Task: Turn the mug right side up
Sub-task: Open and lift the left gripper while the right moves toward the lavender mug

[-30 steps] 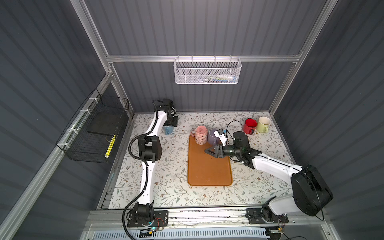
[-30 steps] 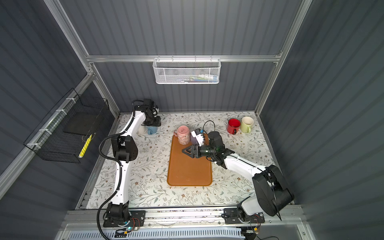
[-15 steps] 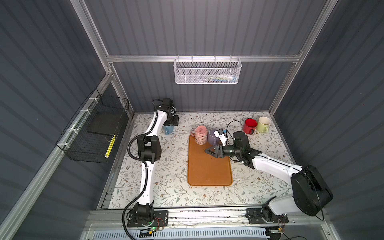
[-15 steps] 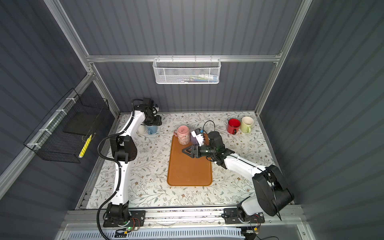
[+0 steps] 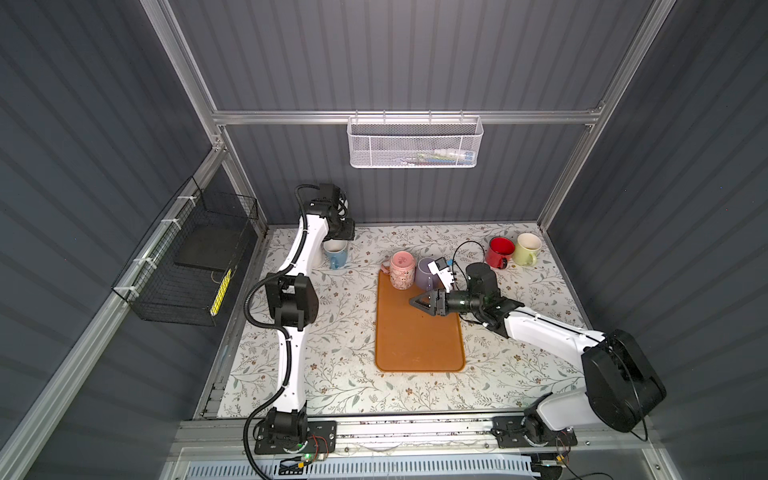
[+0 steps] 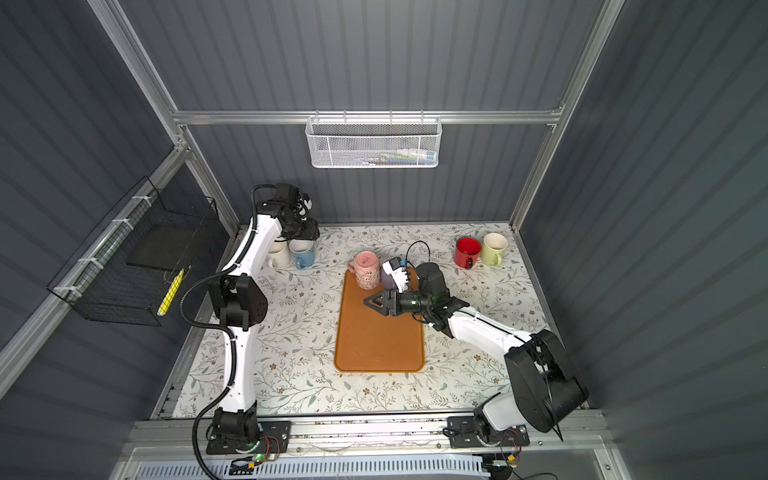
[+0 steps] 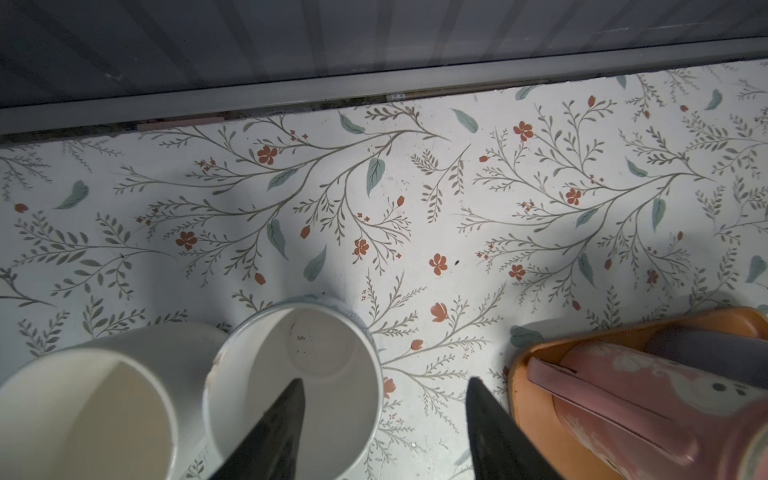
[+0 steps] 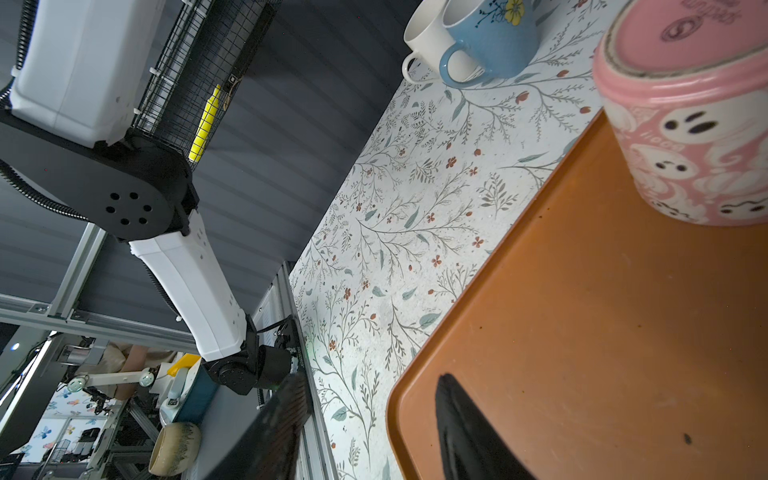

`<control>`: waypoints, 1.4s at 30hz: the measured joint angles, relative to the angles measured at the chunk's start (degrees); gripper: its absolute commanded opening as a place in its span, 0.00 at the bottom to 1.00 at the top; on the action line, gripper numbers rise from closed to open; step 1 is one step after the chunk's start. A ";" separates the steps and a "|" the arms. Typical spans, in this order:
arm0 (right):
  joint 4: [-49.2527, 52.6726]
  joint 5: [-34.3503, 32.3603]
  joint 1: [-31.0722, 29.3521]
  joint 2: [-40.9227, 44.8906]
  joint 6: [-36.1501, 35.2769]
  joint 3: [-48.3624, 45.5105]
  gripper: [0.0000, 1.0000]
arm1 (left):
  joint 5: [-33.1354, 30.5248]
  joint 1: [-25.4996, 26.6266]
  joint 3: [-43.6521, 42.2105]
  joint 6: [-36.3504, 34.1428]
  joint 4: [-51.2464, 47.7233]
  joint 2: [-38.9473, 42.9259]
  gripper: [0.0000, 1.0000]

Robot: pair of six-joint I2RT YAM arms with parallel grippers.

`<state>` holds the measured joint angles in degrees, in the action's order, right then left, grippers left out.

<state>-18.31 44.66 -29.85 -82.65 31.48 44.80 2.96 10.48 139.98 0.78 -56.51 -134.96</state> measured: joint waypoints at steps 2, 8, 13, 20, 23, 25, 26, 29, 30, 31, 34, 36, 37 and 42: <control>0.31 -0.22 0.00 0.22 -0.07 0.00 0.53 | -0.44 0.33 -0.52 -0.61 0.02 1.66 0.62; 3.61 -1.75 0.00 1.51 -1.40 0.76 0.53 | -2.64 3.10 -4.00 -2.34 0.39 8.41 0.62; 7.91 -4.13 0.00 3.43 -3.52 2.19 0.54 | -5.01 6.25 -10.47 -3.19 2.16 16.26 0.62; 15.93 -9.62 0.02 4.96 -6.45 4.74 0.54 | -6.75 9.70 -26.51 -3.04 8.00 30.05 0.62; 19.23 -12.90 0.31 5.38 -7.17 5.60 0.54 | -8.15 10.23 -33.46 -2.45 9.77 35.17 0.61; 20.94 -14.88 0.72 5.60 -7.56 5.81 0.54 | -9.18 10.56 -37.38 -1.73 10.38 37.77 0.61; 21.92 -16.02 1.09 5.77 -7.72 5.84 0.54 | -9.55 10.75 -39.43 -1.36 10.56 38.99 0.61; 24.20 -18.43 2.23 6.01 -7.98 5.88 0.54 | -10.54 11.87 -46.82 0.33 12.72 43.32 0.61; 24.72 -19.15 2.51 6.01 -8.02 5.88 0.54 | -10.60 12.48 -48.87 0.76 13.05 44.63 0.61; 25.42 -19.98 2.82 6.01 -8.11 5.90 0.54 | -10.71 13.35 -51.32 1.22 13.70 46.18 0.61; 28.00 -22.97 3.30 5.99 -8.61 6.34 0.54 | -10.93 15.72 -56.57 1.64 14.19 49.59 0.61; 29.66 -25.09 3.37 5.99 -9.03 6.99 0.54 | -10.84 16.94 -59.41 2.05 15.08 51.01 0.61; 30.42 -26.36 3.45 5.99 -9.18 7.30 0.54 | -10.64 17.25 -61.16 2.43 15.50 51.74 0.61; 33.83 -31.26 3.85 4.52 -9.81 9.14 0.54 | -9.75 18.45 -68.85 5.62 17.68 54.64 0.60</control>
<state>15.53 13.41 -26.00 -78.13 21.67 53.93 -6.79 28.93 71.13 6.39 -38.83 -80.31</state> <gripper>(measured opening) 0.537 0.604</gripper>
